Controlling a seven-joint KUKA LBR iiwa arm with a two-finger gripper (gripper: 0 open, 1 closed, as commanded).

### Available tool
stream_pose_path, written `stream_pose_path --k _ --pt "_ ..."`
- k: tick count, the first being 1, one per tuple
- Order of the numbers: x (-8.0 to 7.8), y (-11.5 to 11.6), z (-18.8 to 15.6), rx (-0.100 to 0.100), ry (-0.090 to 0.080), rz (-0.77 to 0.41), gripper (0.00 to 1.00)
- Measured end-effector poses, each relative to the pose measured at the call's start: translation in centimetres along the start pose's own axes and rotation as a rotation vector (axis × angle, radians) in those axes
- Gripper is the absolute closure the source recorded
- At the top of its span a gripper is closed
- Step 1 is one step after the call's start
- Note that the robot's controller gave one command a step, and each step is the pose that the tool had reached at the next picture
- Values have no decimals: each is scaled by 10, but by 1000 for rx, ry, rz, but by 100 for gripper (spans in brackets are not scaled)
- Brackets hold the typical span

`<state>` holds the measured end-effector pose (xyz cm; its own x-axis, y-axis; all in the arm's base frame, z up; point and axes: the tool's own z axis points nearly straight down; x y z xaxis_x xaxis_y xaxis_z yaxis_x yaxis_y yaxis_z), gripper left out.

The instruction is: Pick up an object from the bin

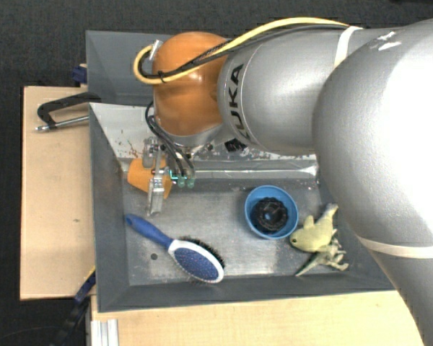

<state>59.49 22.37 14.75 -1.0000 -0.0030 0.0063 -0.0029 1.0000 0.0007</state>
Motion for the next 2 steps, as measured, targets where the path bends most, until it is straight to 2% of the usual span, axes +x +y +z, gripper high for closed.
stream_pose_path --k 1,2 --pt "100 -22 81 3 4 179 0" --pt "102 -36 47 -4 -10 333 0"
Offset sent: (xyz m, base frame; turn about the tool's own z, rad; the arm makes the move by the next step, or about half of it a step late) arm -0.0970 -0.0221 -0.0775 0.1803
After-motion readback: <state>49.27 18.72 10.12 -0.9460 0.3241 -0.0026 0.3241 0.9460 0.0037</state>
